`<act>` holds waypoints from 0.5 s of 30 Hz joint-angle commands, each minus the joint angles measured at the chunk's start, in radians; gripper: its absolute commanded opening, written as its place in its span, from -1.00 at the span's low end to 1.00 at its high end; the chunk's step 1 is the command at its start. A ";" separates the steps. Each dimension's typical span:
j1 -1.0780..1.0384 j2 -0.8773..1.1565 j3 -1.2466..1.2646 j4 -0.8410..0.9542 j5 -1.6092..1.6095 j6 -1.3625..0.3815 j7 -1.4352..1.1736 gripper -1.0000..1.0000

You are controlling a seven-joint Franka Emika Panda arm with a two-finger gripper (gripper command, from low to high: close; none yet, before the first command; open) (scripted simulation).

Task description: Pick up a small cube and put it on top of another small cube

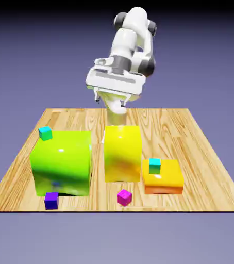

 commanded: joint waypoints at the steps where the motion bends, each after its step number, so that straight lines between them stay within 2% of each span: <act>1: -0.036 -0.004 0.033 0.015 0.009 -0.020 0.003 0.00; 15: -0.544 -0.055 0.496 0.225 0.134 -0.297 0.040 0.00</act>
